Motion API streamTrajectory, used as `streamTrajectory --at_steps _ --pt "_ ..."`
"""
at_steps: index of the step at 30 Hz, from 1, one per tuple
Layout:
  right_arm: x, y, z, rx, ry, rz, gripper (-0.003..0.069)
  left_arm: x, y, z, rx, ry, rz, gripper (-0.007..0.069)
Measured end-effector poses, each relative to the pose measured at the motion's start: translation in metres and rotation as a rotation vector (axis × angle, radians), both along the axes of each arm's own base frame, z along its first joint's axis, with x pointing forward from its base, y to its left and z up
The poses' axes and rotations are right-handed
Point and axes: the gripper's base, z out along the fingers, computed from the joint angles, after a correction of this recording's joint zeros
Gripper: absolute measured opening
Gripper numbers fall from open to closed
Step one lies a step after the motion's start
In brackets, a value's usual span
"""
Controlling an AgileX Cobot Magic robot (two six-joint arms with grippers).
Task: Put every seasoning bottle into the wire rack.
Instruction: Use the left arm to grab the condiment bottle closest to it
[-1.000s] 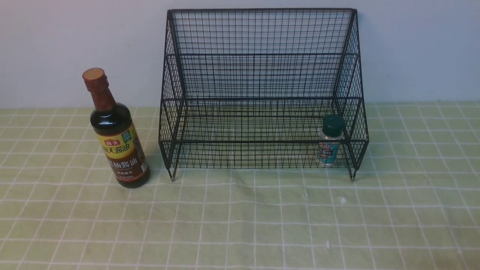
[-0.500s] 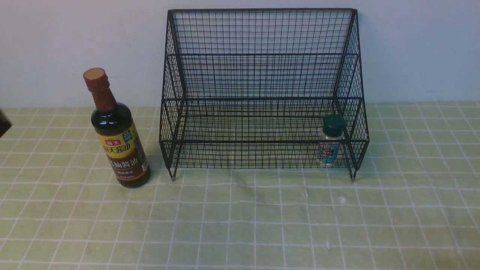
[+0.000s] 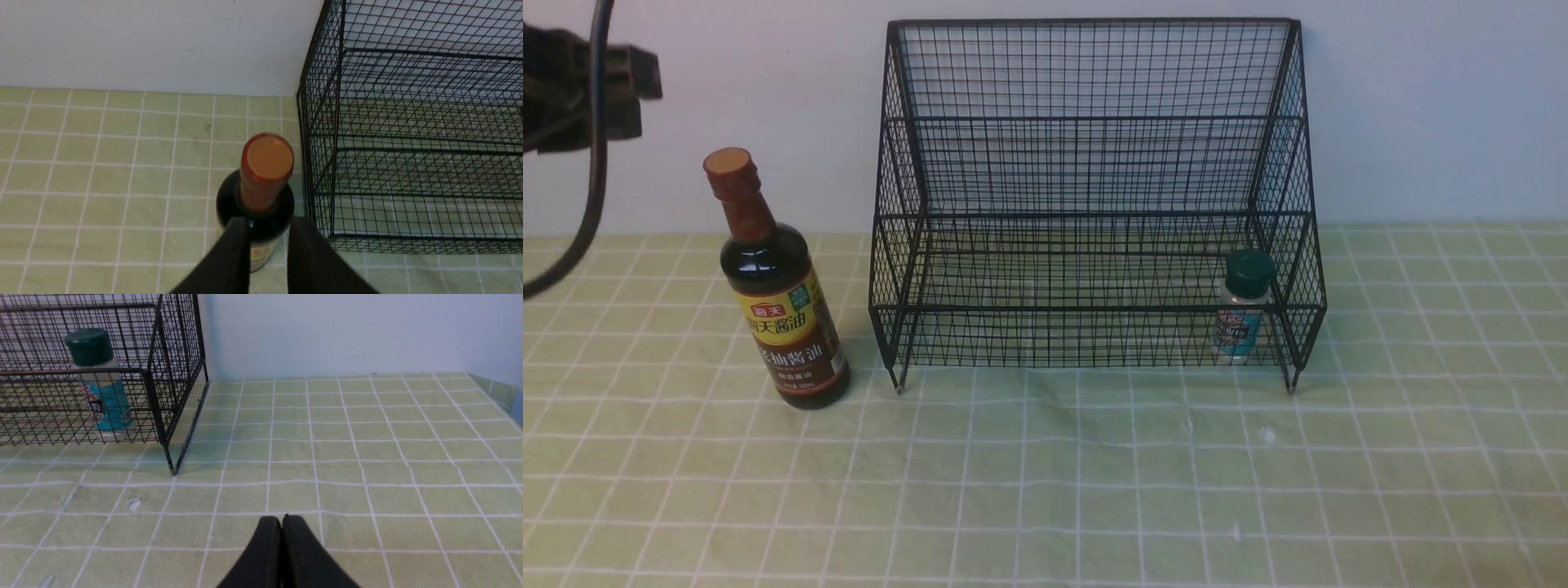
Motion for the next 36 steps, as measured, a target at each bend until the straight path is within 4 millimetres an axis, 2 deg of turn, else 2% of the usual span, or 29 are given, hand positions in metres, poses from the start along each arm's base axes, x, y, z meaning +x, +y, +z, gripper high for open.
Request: streamTrajectory --at_steps 3,5,8,13,14,16,20,26,30,33,35,36 --pt "0.000 0.000 0.000 0.000 0.000 0.000 -0.0015 0.018 -0.001 0.003 0.018 0.031 -0.018 0.0156" --pt "0.000 0.000 0.000 0.000 0.000 0.000 -0.0015 0.029 -0.002 -0.003 0.019 0.078 -0.026 0.0192" --pt "0.000 0.000 0.000 0.000 0.000 0.000 -0.0015 0.047 -0.005 -0.018 0.018 0.155 -0.044 0.0286" --pt "0.000 0.000 0.000 0.000 0.000 0.000 -0.0015 0.071 -0.017 -0.046 0.071 0.230 -0.119 0.0518" --pt "0.000 0.000 0.000 0.000 0.000 0.000 -0.0015 0.072 -0.017 -0.046 0.074 0.230 -0.121 0.0526" --pt "0.000 0.000 0.000 0.000 0.000 0.000 -0.0015 0.078 -0.018 -0.052 0.085 0.229 -0.126 0.0608" --pt "0.000 0.000 0.000 0.000 0.000 0.000 -0.0015 0.088 -0.016 -0.061 0.117 0.234 -0.122 0.0649" --pt "0.000 0.000 0.000 0.000 0.000 -0.001 -0.0015 0.101 -0.016 -0.081 0.134 0.275 -0.122 0.0636" --pt "0.000 0.000 0.000 0.000 0.000 0.000 -0.0015 0.107 -0.016 -0.092 0.135 0.303 -0.123 0.0580" --pt "0.000 0.000 0.000 0.000 0.000 0.000 -0.0015 0.109 -0.016 -0.094 0.135 0.309 -0.123 0.0479" --pt "0.000 0.000 0.000 0.000 0.000 -0.001 -0.0015 0.109 -0.016 -0.094 0.136 0.309 -0.123 0.0355" --pt "0.000 0.000 0.000 0.000 0.000 0.000 -0.0015 0.108 -0.016 -0.094 0.135 0.310 -0.124 0.0265"
